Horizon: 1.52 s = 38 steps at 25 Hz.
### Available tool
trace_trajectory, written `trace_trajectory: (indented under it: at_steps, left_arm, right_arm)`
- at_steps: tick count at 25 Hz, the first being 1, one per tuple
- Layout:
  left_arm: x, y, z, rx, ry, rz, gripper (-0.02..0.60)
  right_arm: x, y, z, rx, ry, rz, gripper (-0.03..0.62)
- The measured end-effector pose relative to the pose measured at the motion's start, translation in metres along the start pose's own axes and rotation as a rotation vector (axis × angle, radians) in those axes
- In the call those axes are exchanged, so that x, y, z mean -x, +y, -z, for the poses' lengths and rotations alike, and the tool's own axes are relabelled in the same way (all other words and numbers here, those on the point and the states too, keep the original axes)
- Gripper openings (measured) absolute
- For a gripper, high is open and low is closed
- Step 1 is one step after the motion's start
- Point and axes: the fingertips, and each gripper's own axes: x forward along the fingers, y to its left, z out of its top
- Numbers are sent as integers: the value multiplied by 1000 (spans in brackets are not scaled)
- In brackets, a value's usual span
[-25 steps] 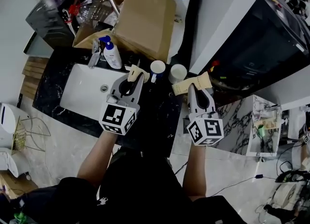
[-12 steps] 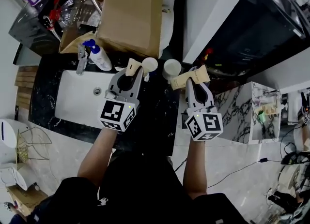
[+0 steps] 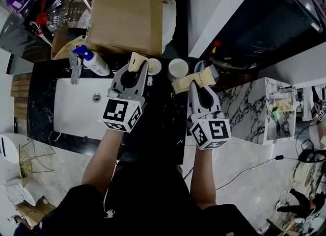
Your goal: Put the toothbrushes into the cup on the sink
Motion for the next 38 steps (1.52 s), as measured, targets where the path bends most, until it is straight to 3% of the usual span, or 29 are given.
trace_trajectory:
  at_steps: [19, 38]
  left_arm:
    - [-29, 8, 47, 77, 70, 26, 28]
    - [-37, 5, 81, 102, 132, 52, 28]
  right_arm:
    - [-14, -6, 23, -36, 48, 27, 28]
    - [-18, -7, 39, -42, 84, 42, 28]
